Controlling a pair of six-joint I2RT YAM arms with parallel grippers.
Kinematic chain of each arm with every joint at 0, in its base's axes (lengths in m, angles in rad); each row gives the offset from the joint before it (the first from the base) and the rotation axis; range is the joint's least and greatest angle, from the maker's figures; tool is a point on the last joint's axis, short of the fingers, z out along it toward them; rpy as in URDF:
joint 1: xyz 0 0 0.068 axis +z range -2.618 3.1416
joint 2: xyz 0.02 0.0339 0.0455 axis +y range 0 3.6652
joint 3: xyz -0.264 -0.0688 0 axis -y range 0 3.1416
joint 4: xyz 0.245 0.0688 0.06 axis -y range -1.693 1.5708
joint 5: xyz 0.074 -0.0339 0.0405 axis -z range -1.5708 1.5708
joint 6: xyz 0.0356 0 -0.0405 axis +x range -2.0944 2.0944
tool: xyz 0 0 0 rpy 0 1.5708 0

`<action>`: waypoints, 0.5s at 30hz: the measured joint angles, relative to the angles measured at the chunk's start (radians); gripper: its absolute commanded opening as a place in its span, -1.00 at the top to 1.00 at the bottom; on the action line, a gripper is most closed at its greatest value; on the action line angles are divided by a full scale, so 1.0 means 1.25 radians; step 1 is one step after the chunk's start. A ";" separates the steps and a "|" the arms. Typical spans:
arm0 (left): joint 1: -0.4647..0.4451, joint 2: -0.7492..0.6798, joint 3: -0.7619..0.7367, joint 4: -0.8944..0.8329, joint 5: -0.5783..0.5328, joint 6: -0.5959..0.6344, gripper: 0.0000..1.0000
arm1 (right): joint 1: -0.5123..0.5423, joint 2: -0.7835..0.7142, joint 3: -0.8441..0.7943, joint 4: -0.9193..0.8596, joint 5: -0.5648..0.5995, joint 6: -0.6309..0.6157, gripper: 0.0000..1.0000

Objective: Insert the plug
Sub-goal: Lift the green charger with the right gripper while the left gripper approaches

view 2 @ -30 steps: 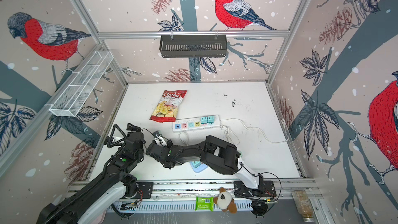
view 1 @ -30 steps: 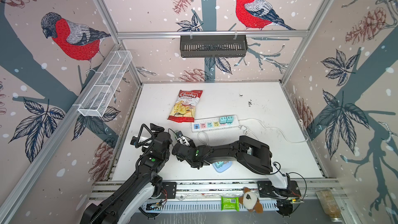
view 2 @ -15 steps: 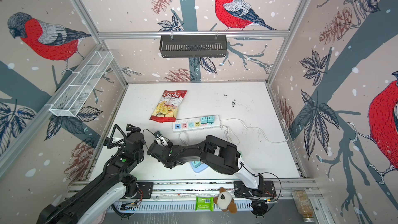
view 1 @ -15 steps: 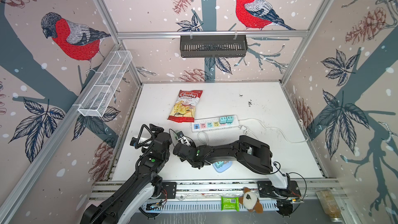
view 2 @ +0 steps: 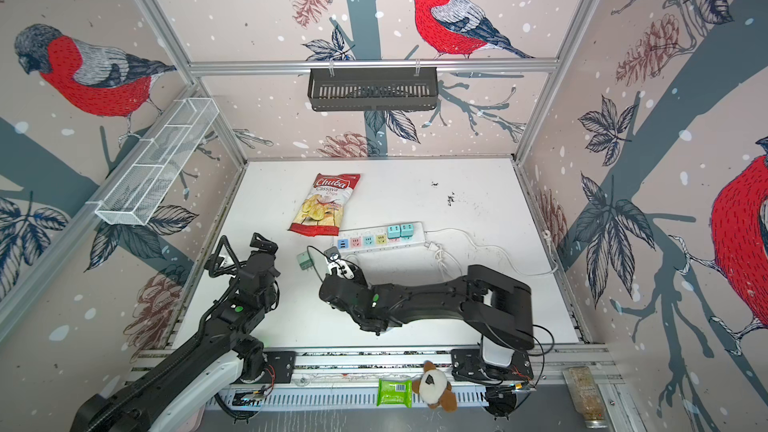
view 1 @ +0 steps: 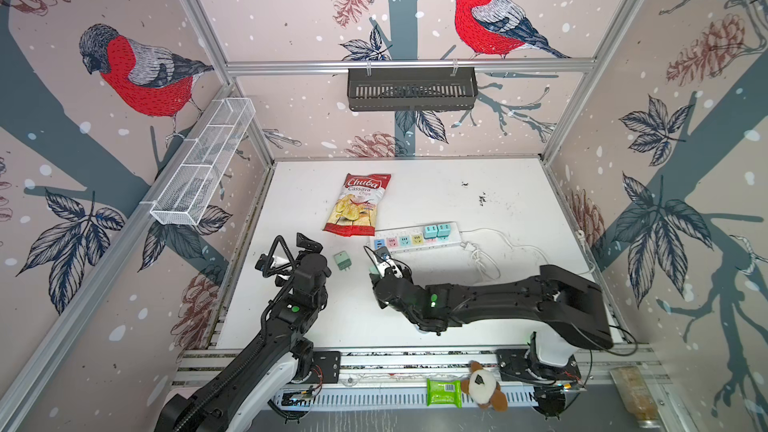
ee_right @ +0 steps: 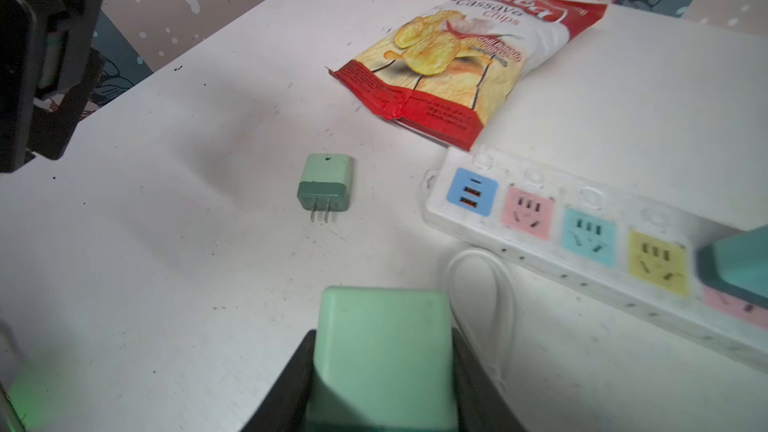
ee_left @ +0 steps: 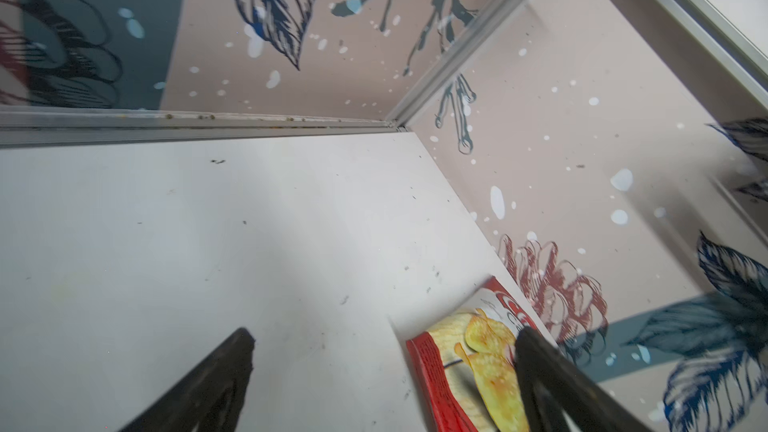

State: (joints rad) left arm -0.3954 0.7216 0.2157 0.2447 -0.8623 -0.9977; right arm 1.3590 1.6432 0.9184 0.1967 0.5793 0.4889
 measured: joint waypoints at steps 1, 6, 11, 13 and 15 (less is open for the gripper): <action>0.000 0.000 0.000 0.021 0.027 0.030 -0.95 | 0.000 -0.030 -0.026 0.012 0.012 -0.018 0.46; 0.000 0.015 0.024 0.099 0.222 0.189 -0.85 | -0.009 -0.183 -0.160 0.099 0.075 -0.116 0.61; -0.002 0.047 0.065 0.177 0.454 0.321 -0.44 | -0.026 -0.349 -0.350 0.250 0.082 -0.224 0.61; -0.014 0.064 0.069 0.203 0.527 0.352 -0.40 | -0.037 -0.414 -0.414 0.305 0.073 -0.252 0.61; -0.031 0.083 0.076 0.224 0.589 0.386 -0.37 | -0.052 -0.469 -0.458 0.343 0.057 -0.272 0.62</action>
State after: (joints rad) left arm -0.4343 0.8249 0.3107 0.5251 -0.1265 -0.5148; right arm 1.2942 1.0569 0.3462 0.6258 0.6506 0.1493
